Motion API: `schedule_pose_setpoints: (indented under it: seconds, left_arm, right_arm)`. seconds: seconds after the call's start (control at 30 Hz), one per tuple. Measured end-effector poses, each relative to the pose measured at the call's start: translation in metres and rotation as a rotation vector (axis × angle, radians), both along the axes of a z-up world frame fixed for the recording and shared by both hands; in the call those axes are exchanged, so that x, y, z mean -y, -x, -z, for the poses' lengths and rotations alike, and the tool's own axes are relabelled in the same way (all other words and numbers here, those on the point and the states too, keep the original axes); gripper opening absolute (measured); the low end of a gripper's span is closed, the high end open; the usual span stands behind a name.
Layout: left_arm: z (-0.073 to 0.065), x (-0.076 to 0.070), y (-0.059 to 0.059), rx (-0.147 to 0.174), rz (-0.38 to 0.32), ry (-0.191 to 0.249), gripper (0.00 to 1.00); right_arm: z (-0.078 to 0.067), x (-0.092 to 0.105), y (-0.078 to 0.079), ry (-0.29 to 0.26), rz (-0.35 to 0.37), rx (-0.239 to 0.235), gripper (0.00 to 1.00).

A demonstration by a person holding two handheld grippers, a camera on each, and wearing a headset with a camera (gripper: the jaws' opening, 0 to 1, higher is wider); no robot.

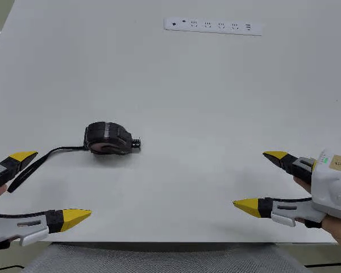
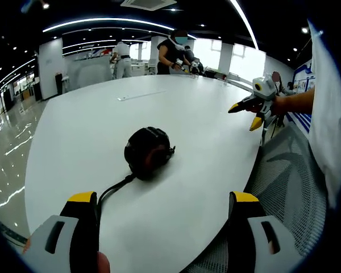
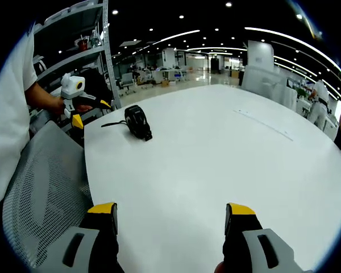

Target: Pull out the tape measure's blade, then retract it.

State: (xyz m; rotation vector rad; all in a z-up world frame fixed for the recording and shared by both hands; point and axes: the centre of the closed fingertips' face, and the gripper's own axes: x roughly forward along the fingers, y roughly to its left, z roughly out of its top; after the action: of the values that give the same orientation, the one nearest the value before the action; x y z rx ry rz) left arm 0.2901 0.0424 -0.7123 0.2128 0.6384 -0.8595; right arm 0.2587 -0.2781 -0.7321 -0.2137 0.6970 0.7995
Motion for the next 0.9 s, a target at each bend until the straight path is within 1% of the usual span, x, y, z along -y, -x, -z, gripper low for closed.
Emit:
schedule_pose_setpoints:
  seconds: [0.03, 0.1, 0.13, 0.27, 0.33, 0.37, 0.4, 0.43, 0.5, 0.53, 0.6, 0.63, 0.67, 0.7, 0.73, 0.77, 0.8, 0.83, 0.87, 0.9]
  left_arm:
    - [-0.0008, -0.0008, -0.001, 0.009, 0.001, -0.004, 0.95]
    - [-0.0019, -0.0006, -0.0005, -0.003, -0.001, 0.008, 0.94]
    - [-0.0025, -0.0007, -0.0009, 0.002, -0.003, 0.008, 0.94]
    - [-0.0052, 0.0, -0.001, 0.004, -0.005, 0.018, 0.93]
    - [-0.0068, -0.0004, -0.0021, 0.015, -0.011, 0.029, 0.94]
    - [-0.0075, 0.0003, -0.0013, 0.01, -0.01, 0.035, 0.95]
    - [-0.0081, -0.0012, -0.0026, 0.025, -0.018, 0.026, 0.95]
    - [-0.0085, -0.0006, -0.002, 0.027, -0.014, 0.03, 0.95]
    - [-0.008, -0.0002, -0.0007, 0.015, -0.014, 0.035, 0.95]
    - [-0.0084, -0.0006, -0.0008, 0.023, -0.016, 0.034, 0.95]
    - [-0.0082, 0.0, -0.0002, 0.016, -0.016, 0.037, 0.93]
    - [-0.0095, -0.0002, -0.0017, 0.027, -0.021, 0.038, 0.94]
    - [-0.0097, 0.0005, -0.0005, 0.02, -0.019, 0.042, 0.91]
    - [-0.0093, -0.0001, -0.0015, 0.028, -0.022, 0.036, 0.91]
    - [-0.0087, 0.0001, -0.0014, 0.027, -0.02, 0.034, 0.92]
    - [-0.0088, 0.0011, 0.0001, 0.017, -0.017, 0.043, 0.89]
    - [-0.0087, -0.0016, -0.0038, 0.035, -0.033, 0.027, 0.9]
    - [-0.0087, 0.0006, -0.0019, 0.016, -0.023, 0.041, 0.9]
    - [-0.0096, 0.0008, -0.001, 0.008, -0.026, 0.048, 0.87]
    - [-0.0108, -0.0015, -0.0046, 0.038, -0.033, 0.03, 0.87]
  right_arm:
    - [-0.0013, -0.0002, 0.0004, 0.0, 0.002, 0.003, 0.76]
    - [0.0, 0.001, -0.0005, -0.001, 0.007, 0.004, 0.76]
    - [0.0001, 0.0024, -0.0007, -0.001, 0.01, 0.004, 0.76]
    - [0.0, 0.0047, -0.0003, -0.002, 0.017, 0.004, 0.76]
    - [-0.0007, 0.0055, 0.0, -0.004, 0.021, 0.003, 0.77]
    - [-0.001, 0.006, 0.0001, -0.004, 0.022, 0.004, 0.77]
    - [-0.0022, 0.0063, 0.0004, -0.008, 0.026, 0.003, 0.77]
    - [-0.0026, 0.0064, 0.0005, -0.011, 0.029, 0.002, 0.77]
    - [-0.0033, 0.0069, 0.001, -0.01, 0.031, 0.002, 0.77]
    - [-0.0034, 0.0071, 0.0013, -0.01, 0.033, 0.0, 0.77]
    - [-0.0038, 0.0076, 0.0014, -0.009, 0.035, 0.001, 0.77]
    - [-0.004, 0.0077, 0.0017, -0.009, 0.036, 0.0, 0.77]
    - [-0.0045, 0.0075, 0.002, -0.01, 0.036, 0.0, 0.77]
    - [-0.0048, 0.0074, 0.0022, -0.009, 0.037, 0.0, 0.77]
    - [-0.0049, 0.0073, 0.0025, -0.009, 0.036, 0.0, 0.77]
    - [-0.005, 0.0072, 0.0027, -0.009, 0.037, -0.001, 0.77]
    - [-0.005, 0.0074, 0.0028, -0.01, 0.038, -0.001, 0.78]
    - [-0.0049, 0.0074, 0.003, -0.009, 0.038, -0.001, 0.78]
    - [-0.0049, 0.0075, 0.0031, -0.01, 0.039, -0.001, 0.78]
    - [-0.005, 0.0074, 0.0032, -0.011, 0.039, -0.001, 0.78]
